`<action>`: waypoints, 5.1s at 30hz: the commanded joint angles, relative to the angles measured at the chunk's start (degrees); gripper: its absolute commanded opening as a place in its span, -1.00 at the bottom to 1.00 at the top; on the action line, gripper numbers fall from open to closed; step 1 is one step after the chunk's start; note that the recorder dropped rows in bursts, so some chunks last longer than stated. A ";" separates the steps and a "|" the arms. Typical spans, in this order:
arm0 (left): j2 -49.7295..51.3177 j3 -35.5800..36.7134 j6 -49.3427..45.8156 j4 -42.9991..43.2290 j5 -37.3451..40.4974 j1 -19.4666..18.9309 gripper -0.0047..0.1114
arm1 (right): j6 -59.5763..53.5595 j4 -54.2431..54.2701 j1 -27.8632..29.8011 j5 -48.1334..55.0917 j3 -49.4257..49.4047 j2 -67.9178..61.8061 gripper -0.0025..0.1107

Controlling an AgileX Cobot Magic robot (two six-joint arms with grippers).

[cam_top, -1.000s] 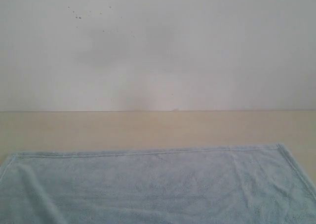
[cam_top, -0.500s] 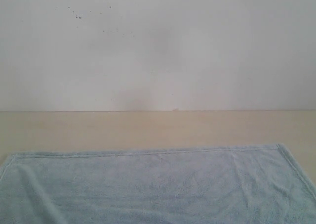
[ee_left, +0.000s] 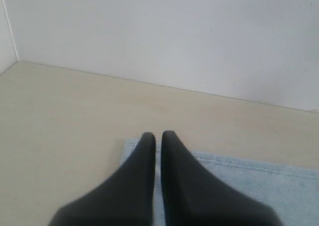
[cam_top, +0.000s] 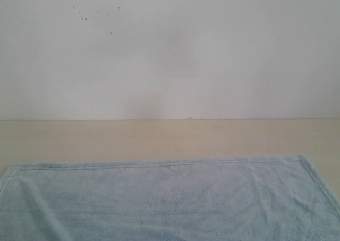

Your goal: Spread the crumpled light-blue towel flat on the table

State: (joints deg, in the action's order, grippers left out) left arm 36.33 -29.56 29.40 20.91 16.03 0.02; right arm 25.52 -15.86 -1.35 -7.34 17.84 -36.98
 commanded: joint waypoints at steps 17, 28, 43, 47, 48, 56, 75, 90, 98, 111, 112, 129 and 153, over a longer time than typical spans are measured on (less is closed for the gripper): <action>-17.42 4.53 0.55 -0.56 -4.37 0.84 -0.85 | -0.18 5.90 0.17 -0.52 -10.87 20.81 -0.96; -28.94 17.50 0.55 -0.56 -5.96 1.90 -0.85 | -0.18 6.59 0.17 -1.13 -14.55 29.95 -0.96; -36.33 26.91 0.55 -0.56 -5.72 1.90 -0.85 | -0.18 6.59 0.17 -0.99 -17.84 30.51 -0.96; -36.33 29.04 0.55 -0.56 -5.72 1.90 -0.85 | -0.18 6.59 0.17 -1.39 -17.84 30.51 -0.96; -36.33 29.56 0.55 -0.56 -5.72 1.90 -0.85 | -0.18 6.59 0.17 -1.39 -17.84 30.51 -0.96; -36.33 29.56 0.55 -0.30 -2.07 1.90 -0.85 | -0.18 6.59 0.17 -1.47 -17.84 30.57 -0.96; -36.33 29.56 0.55 -0.30 -3.18 1.90 -0.85 | -0.18 6.59 0.17 -1.47 -17.84 30.57 -0.96; -36.33 29.56 -6.07 -0.82 -18.67 1.67 -0.85 | -0.18 6.59 0.17 -1.47 -17.84 30.57 -0.96; -36.33 29.56 -29.40 -8.49 -17.57 1.57 -0.85 | -0.18 6.59 0.17 -1.47 -17.84 30.57 -0.96; -36.33 29.56 -29.40 -8.49 -16.45 -2.48 -0.85 | -0.18 6.59 0.17 -1.47 -17.84 30.57 -0.96; -36.33 29.56 -29.40 -8.49 -16.45 -2.48 -0.85 | -0.18 6.59 0.17 -1.47 -17.84 30.57 -0.96; -36.33 29.56 -29.40 -8.49 -16.45 -2.48 -0.85 | -13.14 7.34 0.17 -0.88 -17.84 30.57 -0.96; -36.33 29.56 -29.40 -8.49 -16.45 -2.48 -0.85 | -25.52 15.86 0.17 5.11 -17.84 36.98 -0.96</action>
State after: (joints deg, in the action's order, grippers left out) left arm 0.22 -0.23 0.00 12.95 0.00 -2.26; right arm 0.43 0.00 -1.35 -3.13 0.01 -0.67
